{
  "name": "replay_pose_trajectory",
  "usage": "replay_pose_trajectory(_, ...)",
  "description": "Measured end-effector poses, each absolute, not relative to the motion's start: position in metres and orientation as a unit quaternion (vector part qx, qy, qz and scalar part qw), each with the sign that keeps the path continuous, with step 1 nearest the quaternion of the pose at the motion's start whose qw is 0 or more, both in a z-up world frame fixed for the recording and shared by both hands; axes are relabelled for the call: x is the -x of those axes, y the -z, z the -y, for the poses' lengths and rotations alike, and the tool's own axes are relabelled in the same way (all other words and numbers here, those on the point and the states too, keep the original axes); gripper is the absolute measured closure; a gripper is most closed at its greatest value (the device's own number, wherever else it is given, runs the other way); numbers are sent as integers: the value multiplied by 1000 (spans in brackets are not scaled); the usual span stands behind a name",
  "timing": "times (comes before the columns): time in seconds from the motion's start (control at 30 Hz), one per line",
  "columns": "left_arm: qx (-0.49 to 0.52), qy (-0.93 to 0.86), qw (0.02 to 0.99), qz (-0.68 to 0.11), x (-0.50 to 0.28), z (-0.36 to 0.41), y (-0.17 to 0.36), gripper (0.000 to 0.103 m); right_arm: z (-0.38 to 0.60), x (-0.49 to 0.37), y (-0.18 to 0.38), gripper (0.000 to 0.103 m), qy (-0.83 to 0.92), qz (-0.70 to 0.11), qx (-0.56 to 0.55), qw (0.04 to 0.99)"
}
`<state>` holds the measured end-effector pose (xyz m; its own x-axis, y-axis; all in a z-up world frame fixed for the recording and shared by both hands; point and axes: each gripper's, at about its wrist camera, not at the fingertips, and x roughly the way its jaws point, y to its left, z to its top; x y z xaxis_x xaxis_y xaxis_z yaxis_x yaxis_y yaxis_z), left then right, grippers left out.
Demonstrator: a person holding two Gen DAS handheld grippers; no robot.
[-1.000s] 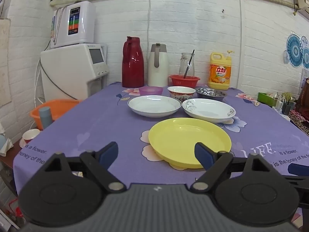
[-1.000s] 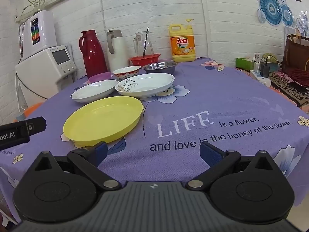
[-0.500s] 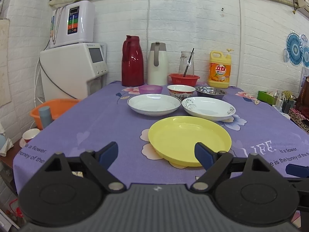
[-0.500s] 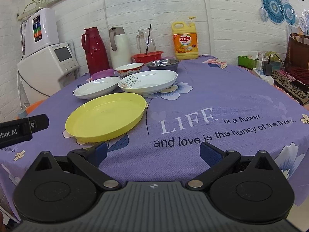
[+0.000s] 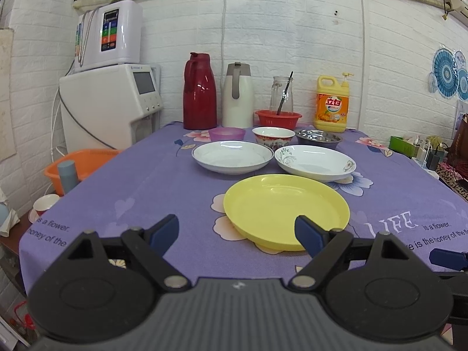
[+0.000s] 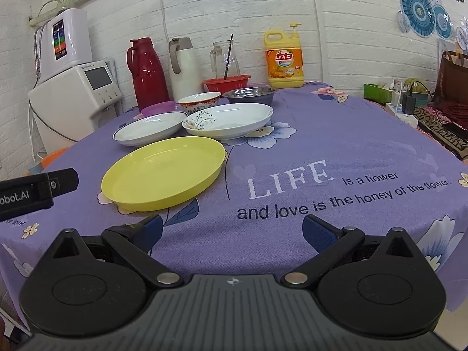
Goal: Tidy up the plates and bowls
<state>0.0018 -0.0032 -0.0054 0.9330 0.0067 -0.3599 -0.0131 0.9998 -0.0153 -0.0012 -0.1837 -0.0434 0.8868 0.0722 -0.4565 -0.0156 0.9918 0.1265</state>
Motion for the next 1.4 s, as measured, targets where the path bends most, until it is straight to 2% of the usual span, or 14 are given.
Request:
replay_pose_trajectory(1.0, 6, -2, 981, -193, -5, 7, 6, 18, 180, 1, 45, 0, -29, -243, -55, 968)
replay_pose_trajectory(1.27, 10, -11, 982, -188, -19, 1, 11, 18, 189, 12, 40, 0, -85, -173, -83, 978)
replay_pose_trajectory(1.4, 20, 9, 980, -197, -31, -2, 11, 18, 190, 5, 41, 0, -95, -168, -86, 977)
